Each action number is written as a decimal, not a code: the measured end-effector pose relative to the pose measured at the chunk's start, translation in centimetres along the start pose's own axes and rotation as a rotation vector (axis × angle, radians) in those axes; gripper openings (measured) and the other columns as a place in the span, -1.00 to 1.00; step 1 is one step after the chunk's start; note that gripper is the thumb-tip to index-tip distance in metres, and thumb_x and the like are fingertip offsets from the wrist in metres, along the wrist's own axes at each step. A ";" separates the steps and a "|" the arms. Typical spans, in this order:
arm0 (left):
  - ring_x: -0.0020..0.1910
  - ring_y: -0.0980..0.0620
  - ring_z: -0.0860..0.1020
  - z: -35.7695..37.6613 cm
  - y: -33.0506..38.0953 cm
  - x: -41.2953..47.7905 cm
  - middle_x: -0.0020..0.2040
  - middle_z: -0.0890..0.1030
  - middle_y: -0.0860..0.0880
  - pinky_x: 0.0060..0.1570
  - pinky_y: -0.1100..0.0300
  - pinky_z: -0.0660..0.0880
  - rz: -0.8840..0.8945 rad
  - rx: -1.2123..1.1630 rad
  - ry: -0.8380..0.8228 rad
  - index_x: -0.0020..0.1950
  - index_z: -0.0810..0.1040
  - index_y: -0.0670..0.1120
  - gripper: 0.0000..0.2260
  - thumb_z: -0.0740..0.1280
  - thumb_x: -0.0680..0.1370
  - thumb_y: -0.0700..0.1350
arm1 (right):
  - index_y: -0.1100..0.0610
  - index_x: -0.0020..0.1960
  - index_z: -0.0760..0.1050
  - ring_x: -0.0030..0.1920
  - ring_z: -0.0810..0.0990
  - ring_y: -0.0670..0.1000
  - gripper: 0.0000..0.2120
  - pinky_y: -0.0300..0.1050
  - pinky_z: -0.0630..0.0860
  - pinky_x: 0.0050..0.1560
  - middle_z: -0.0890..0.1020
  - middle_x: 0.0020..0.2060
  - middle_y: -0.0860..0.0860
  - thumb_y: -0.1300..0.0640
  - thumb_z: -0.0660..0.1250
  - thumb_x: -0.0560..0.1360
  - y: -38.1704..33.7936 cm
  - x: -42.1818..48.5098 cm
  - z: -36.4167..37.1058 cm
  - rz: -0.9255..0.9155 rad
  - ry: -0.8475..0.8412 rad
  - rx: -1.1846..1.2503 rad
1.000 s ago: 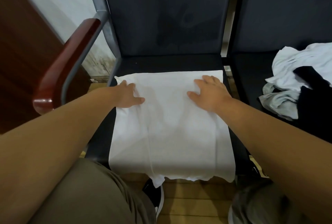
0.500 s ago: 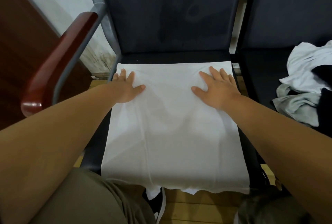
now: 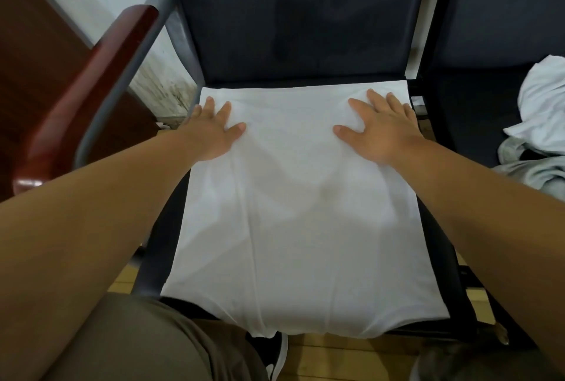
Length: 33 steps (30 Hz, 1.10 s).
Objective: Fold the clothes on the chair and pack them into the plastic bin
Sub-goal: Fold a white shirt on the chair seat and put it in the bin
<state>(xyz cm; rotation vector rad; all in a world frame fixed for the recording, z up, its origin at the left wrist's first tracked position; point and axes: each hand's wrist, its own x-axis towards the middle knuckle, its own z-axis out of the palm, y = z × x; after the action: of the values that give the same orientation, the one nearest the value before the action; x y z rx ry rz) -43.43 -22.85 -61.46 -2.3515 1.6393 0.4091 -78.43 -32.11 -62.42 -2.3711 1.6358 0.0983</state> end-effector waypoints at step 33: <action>0.70 -0.19 -0.20 -0.6 1.0 -2.7 0.72 -0.27 -0.08 0.64 -0.17 -0.08 0.023 0.056 -0.024 0.72 -0.27 0.05 -0.22 -0.07 0.66 0.43 | -0.17 0.72 0.00 0.71 -0.17 0.13 -0.16 0.19 -0.19 0.68 -0.09 0.72 -0.01 -0.55 -0.02 0.56 -1.4 -1.5 -0.7 -0.024 0.046 0.055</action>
<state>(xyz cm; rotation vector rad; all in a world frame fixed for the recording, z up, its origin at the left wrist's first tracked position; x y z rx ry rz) -45.24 -21.03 -59.98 -2.2807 1.6464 0.3894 -77.76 -30.49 -61.26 -2.3681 1.6093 -0.0059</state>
